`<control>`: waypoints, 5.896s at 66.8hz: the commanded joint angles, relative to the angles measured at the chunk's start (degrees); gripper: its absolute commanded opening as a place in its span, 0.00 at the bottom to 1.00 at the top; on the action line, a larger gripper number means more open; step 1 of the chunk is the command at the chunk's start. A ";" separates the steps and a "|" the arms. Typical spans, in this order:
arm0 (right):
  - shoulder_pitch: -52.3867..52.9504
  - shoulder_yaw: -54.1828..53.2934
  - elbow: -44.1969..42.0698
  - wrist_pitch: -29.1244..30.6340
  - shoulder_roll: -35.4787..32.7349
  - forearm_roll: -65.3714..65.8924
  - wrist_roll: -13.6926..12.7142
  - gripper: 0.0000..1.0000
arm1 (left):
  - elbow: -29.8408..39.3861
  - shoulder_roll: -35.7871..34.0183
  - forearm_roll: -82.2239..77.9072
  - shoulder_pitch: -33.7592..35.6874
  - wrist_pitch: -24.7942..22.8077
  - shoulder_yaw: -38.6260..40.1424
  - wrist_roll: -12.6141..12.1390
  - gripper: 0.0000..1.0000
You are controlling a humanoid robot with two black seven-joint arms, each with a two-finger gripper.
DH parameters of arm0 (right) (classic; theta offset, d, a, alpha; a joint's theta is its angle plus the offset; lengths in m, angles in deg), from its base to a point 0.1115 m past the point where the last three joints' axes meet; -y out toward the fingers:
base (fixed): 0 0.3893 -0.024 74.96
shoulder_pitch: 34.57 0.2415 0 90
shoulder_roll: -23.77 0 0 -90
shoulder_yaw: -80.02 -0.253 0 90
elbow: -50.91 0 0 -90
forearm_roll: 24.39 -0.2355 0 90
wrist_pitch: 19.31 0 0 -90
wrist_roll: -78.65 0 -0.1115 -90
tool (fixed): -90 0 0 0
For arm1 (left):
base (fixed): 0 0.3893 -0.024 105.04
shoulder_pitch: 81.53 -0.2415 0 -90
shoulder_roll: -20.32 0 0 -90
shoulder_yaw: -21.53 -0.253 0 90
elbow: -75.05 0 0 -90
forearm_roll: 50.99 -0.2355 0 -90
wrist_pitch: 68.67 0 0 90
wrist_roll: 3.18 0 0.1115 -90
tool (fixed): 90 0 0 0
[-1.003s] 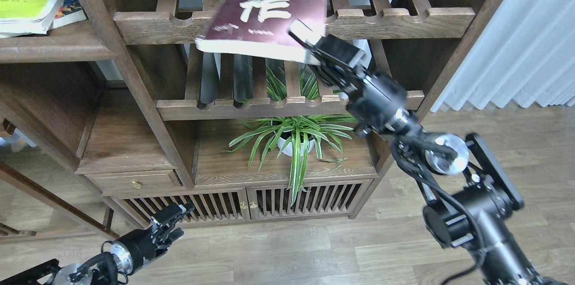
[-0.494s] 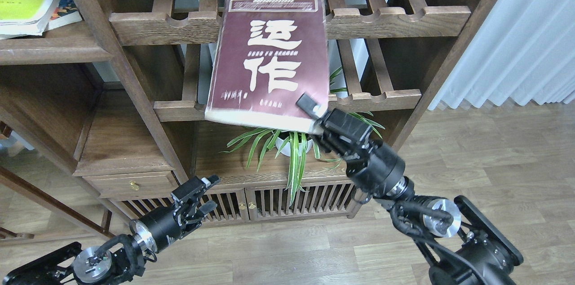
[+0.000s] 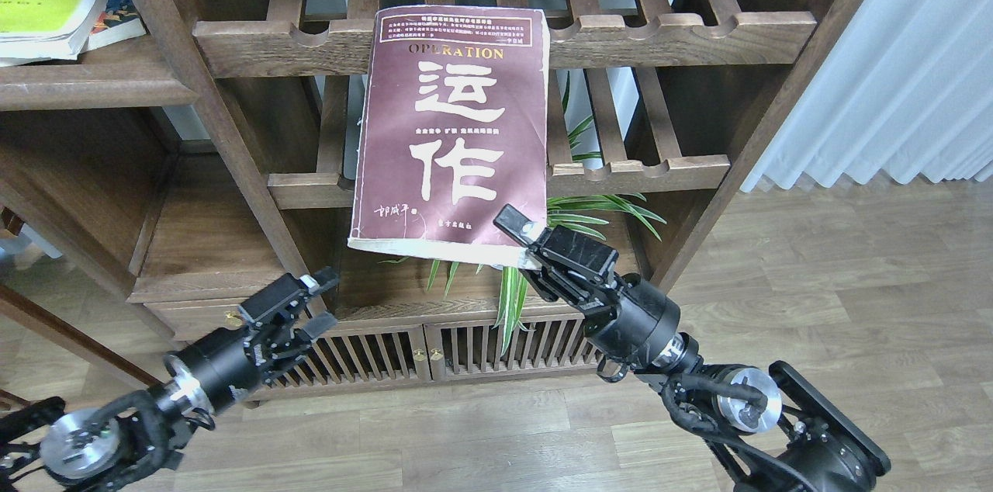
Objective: Organize books on shelf
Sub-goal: 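Lower the dark red book toward the left gripper and grasp it with the left gripper, then carry the dark red book with the left gripper toward the side shelf, then place the dark red book on the side shelf and release it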
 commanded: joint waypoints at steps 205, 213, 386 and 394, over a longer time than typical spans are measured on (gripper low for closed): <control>-1.27 2.87 -7.92 0.01 8.55 16.06 -0.02 0.95 | 4.23 -22.67 -21.77 4.76 0.00 12.95 -12.13 0.00; -1.27 2.87 -8.36 0.01 8.55 16.06 -0.02 0.95 | 6.17 -27.07 -22.65 4.76 0.00 12.42 -12.21 0.01; 3.38 3.40 -16.53 0.01 8.55 15.97 -0.02 0.99 | -38.04 -18.20 -24.76 50.46 0.00 11.19 -15.34 0.02; 3.21 3.40 -16.53 0.01 8.55 15.88 -0.02 0.99 | -39.97 -15.56 -24.85 50.82 0.00 11.01 -15.34 0.02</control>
